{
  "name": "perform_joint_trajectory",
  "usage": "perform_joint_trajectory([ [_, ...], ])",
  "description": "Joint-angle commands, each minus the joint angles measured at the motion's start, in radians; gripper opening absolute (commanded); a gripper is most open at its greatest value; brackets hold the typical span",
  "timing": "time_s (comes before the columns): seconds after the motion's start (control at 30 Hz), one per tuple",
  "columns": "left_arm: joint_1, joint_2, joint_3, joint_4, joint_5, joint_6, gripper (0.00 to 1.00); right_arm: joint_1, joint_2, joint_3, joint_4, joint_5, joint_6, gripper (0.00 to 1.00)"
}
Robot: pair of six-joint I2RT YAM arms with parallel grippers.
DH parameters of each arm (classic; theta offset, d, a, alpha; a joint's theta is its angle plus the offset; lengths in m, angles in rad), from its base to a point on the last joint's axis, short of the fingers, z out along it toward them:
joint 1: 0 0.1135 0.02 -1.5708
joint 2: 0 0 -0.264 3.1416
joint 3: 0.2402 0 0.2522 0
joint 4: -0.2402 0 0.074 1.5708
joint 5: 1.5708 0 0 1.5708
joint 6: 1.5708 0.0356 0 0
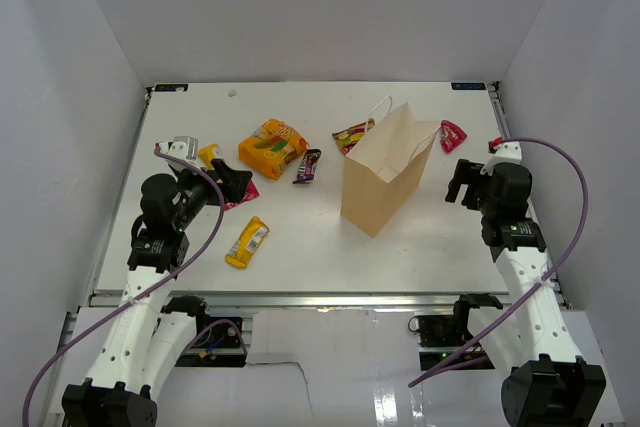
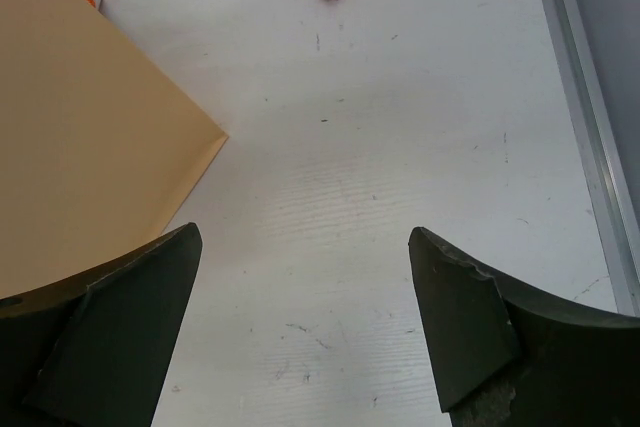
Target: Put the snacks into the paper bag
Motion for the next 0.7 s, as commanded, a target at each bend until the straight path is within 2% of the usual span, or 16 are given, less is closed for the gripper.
perform_joint_trajectory([
  [0.0, 0.0, -0.016, -0.002, 0.019, 0.021, 0.015, 0.98, -0.003, -0.017, 0.02, 0.063, -0.011, 0.002, 0.9],
  [0.2, 0.0, -0.025, -0.002, 0.019, 0.027, 0.015, 0.98, -0.003, -0.014, -0.066, 0.118, -0.153, -0.213, 0.9],
  [0.33, 0.0, -0.033, 0.0, 0.022, 0.036, 0.013, 0.98, -0.003, 0.041, -0.036, 0.057, -0.183, -0.321, 0.9],
  [0.43, 0.0, -0.037, -0.003, 0.025, 0.044, 0.012, 0.98, -0.003, 0.115, 0.017, 0.003, -0.136, -0.346, 0.9],
  [0.57, 0.0, -0.041, 0.001, 0.026, 0.058, 0.012, 0.98, 0.002, 0.144, 0.047, 0.02, 0.011, -0.493, 0.9],
  [0.67, 0.002, -0.05, 0.003, 0.029, 0.068, 0.012, 0.98, 0.002, 0.147, 0.067, 0.042, 0.044, -0.591, 0.9],
])
